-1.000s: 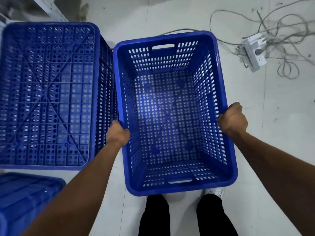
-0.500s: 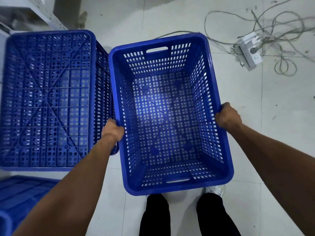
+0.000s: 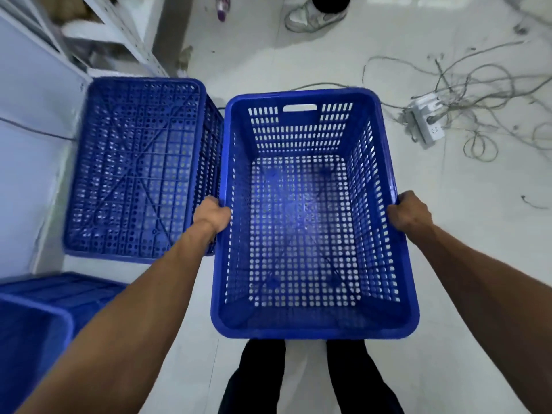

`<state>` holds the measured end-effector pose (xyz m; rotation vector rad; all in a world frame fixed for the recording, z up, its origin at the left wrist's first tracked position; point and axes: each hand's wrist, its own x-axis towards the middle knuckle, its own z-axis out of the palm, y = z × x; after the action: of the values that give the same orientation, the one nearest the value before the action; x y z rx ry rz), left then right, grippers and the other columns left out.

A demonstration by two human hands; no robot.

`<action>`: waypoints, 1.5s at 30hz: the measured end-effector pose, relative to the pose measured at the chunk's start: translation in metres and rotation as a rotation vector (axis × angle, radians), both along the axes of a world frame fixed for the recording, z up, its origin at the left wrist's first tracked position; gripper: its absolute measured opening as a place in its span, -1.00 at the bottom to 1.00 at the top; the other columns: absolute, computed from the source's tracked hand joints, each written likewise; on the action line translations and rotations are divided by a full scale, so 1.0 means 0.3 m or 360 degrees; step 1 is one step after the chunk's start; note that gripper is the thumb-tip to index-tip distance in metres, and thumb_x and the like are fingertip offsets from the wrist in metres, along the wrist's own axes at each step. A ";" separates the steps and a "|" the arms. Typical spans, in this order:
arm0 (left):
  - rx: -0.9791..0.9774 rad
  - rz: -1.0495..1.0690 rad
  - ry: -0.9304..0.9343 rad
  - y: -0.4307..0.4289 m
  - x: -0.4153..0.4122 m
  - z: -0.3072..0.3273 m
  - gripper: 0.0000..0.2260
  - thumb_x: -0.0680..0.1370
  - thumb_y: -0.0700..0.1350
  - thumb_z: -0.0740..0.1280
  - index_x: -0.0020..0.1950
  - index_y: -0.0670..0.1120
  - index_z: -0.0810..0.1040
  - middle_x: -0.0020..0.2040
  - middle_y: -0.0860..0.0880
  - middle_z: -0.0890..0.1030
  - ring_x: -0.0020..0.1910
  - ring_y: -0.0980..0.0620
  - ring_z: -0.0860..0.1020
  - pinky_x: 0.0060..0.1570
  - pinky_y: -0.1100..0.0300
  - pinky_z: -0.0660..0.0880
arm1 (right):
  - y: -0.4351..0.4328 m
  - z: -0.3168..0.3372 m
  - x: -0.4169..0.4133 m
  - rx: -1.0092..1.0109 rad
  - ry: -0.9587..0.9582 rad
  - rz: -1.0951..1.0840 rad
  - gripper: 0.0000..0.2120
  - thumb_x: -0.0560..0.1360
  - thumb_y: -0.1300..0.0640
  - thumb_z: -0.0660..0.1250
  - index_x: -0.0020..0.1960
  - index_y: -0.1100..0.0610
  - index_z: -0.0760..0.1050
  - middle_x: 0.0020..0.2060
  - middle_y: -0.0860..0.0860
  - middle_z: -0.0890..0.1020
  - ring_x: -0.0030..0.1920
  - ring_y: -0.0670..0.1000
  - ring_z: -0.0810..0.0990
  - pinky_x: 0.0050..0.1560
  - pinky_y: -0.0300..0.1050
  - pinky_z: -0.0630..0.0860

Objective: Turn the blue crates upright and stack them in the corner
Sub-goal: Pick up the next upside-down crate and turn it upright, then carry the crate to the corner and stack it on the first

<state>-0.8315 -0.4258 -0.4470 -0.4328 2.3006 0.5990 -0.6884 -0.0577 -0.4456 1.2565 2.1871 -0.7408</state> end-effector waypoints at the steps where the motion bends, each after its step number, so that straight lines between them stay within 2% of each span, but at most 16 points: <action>1: 0.0013 0.0010 0.0012 0.009 0.011 0.063 -0.75 0.52 -0.21 0.22 0.16 -0.24 0.51 -0.16 -0.12 0.56 -0.29 -0.06 0.50 -0.41 0.18 0.37 | 0.012 0.064 0.009 0.0008 0.0010 0.0010 -0.66 0.54 0.11 0.23 0.28 0.22 0.39 0.17 0.20 0.57 0.02 0.21 0.55 -0.01 -0.02 0.44; 4: 0.0057 0.0081 0.0044 0.018 0.060 0.226 -0.78 0.50 -0.18 0.23 0.08 -0.21 0.54 -0.07 -0.17 0.63 -0.15 -0.17 0.60 -0.28 0.08 0.47 | 0.048 0.240 0.046 0.0026 0.0047 0.0065 -0.65 0.55 0.10 0.22 0.28 0.23 0.39 0.18 0.21 0.57 0.10 0.23 0.57 -0.02 -0.03 0.43; 7: 0.0073 0.0112 0.0077 0.039 0.140 0.419 -0.84 0.51 -0.19 0.24 0.03 -0.20 0.54 -0.09 -0.17 0.62 -0.15 -0.18 0.59 -0.21 0.03 0.53 | 0.079 0.413 0.089 0.0042 0.0079 0.0137 -0.66 0.55 0.11 0.21 0.27 0.24 0.38 0.17 0.21 0.57 0.09 0.22 0.57 -0.05 -0.05 0.41; 9: 0.0068 0.0150 0.0160 0.052 0.192 0.542 -0.91 0.50 -0.20 0.24 -0.08 -0.18 0.52 -0.13 -0.16 0.60 -0.17 -0.18 0.58 -0.16 0.00 0.56 | 0.091 0.519 0.103 0.0083 0.0119 0.0175 -0.67 0.56 0.11 0.19 0.25 0.25 0.39 0.15 0.21 0.57 0.04 0.21 0.56 -0.08 -0.06 0.39; 10: 0.0051 0.0162 0.0193 0.052 0.223 0.595 -0.93 0.49 -0.21 0.24 -0.17 -0.17 0.49 -0.17 -0.16 0.58 -0.20 -0.17 0.55 -0.21 0.03 0.53 | 0.098 0.566 0.116 0.0094 0.0139 0.0200 -0.69 0.56 0.10 0.18 0.23 0.25 0.39 0.14 0.21 0.58 -0.02 0.20 0.55 -0.10 -0.06 0.39; 12: 0.0025 0.0163 0.0248 0.047 0.272 0.693 -0.83 0.50 -0.24 0.25 -0.30 -0.16 0.41 -0.25 -0.16 0.52 -0.27 -0.14 0.49 -0.33 0.11 0.42 | 0.120 0.642 0.129 0.0135 0.0219 0.0282 -0.72 0.58 0.06 0.16 0.16 0.24 0.41 0.08 0.21 0.59 -0.14 0.15 0.50 -0.14 -0.07 0.39; 15: -0.0030 0.0164 0.0236 0.023 0.334 0.807 -0.88 0.51 -0.19 0.29 -0.16 -0.22 0.56 -0.17 -0.16 0.62 -0.18 -0.16 0.59 -0.19 0.03 0.57 | 0.136 0.738 0.133 0.0219 0.0283 0.0431 -0.73 0.61 0.00 0.15 0.10 0.22 0.40 0.01 0.19 0.61 -0.19 0.14 0.49 -0.18 -0.06 0.39; 16: -0.0045 0.0181 0.0245 0.013 0.356 0.843 -0.86 0.51 -0.17 0.29 -0.09 -0.22 0.60 -0.13 -0.16 0.64 -0.15 -0.17 0.61 -0.15 0.02 0.59 | 0.130 0.773 0.136 0.0247 0.0289 0.0468 -0.70 0.61 -0.01 0.15 0.11 0.23 0.41 0.01 0.20 0.61 -0.17 0.15 0.50 -0.17 -0.06 0.39; 18: -0.0067 0.0211 0.0269 0.003 0.392 0.911 -0.84 0.51 -0.15 0.31 -0.04 -0.22 0.60 -0.09 -0.17 0.63 -0.12 -0.18 0.61 -0.19 0.04 0.55 | 0.117 0.831 0.130 0.0327 0.0342 0.0523 -0.65 0.62 -0.03 0.15 0.16 0.26 0.42 0.03 0.22 0.61 -0.08 0.21 0.57 -0.14 -0.04 0.41; 22: -0.0056 0.0327 0.0362 -0.059 0.455 1.017 -0.83 0.51 -0.14 0.32 -0.07 -0.24 0.60 -0.11 -0.18 0.63 -0.12 -0.18 0.62 -0.21 0.04 0.56 | 0.056 0.929 0.111 0.0405 0.0522 0.0599 -0.64 0.62 -0.02 0.16 0.17 0.28 0.43 0.02 0.25 0.61 0.01 0.26 0.60 -0.05 0.05 0.48; 25: -0.0048 0.0394 0.0427 -0.135 0.491 1.077 -0.81 0.50 -0.17 0.31 -0.11 -0.28 0.62 -0.18 -0.17 0.62 -0.20 -0.16 0.61 -0.21 0.02 0.57 | -0.012 0.990 0.088 0.0454 0.0561 0.0663 -0.65 0.61 -0.03 0.18 0.13 0.27 0.44 -0.01 0.24 0.62 -0.03 0.25 0.60 -0.11 0.01 0.44; 28: -0.0066 0.0472 0.0479 -0.233 0.541 1.127 -0.81 0.50 -0.17 0.31 -0.12 -0.30 0.62 -0.16 -0.19 0.63 -0.19 -0.16 0.60 -0.19 0.02 0.55 | -0.103 1.044 0.069 0.0461 0.0566 0.0739 -0.66 0.60 -0.05 0.19 0.11 0.24 0.45 -0.01 0.24 0.63 -0.07 0.24 0.59 -0.15 0.00 0.43; 31: -0.0084 0.0551 0.0487 -0.362 0.609 1.179 -0.79 0.48 -0.18 0.29 -0.08 -0.31 0.63 -0.13 -0.22 0.66 -0.19 -0.17 0.61 -0.22 0.05 0.53 | -0.222 1.096 0.073 0.0457 0.0575 0.0883 -0.65 0.60 -0.05 0.19 0.13 0.24 0.44 0.04 0.24 0.61 -0.04 0.25 0.58 -0.13 0.00 0.41; 35: -0.0122 0.0639 0.0521 -0.525 0.709 1.256 -0.77 0.51 -0.16 0.27 -0.04 -0.30 0.63 -0.07 -0.23 0.66 -0.13 -0.19 0.61 -0.12 0.03 0.54 | -0.406 1.166 0.094 0.0445 0.0688 0.1031 -0.66 0.62 -0.03 0.17 0.15 0.25 0.42 0.07 0.25 0.61 0.04 0.26 0.59 -0.08 0.02 0.41; 41: -0.0199 0.0879 0.0648 -0.796 0.878 1.349 -0.59 0.60 0.00 0.23 0.18 -0.34 0.58 0.16 -0.30 0.62 0.13 -0.26 0.59 0.10 0.03 0.51 | -0.724 1.231 0.131 0.0392 0.0820 0.1120 -0.65 0.65 -0.02 0.11 0.18 0.28 0.39 0.09 0.25 0.60 0.07 0.29 0.58 -0.01 0.07 0.44; 45: -0.0192 0.1039 0.0653 -0.985 1.040 1.377 -0.59 0.57 0.05 0.26 0.11 -0.30 0.60 0.10 -0.22 0.64 0.08 -0.24 0.60 0.13 -0.03 0.55 | -0.936 1.252 0.180 0.0341 0.0845 0.1137 -0.64 0.65 -0.02 0.11 0.19 0.28 0.39 0.09 0.24 0.61 0.07 0.29 0.58 0.04 0.10 0.46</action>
<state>-0.5194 -0.7212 -0.0340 -1.2445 2.5767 0.9297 -0.6343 -0.3384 -0.0701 0.2821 2.9368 -0.5801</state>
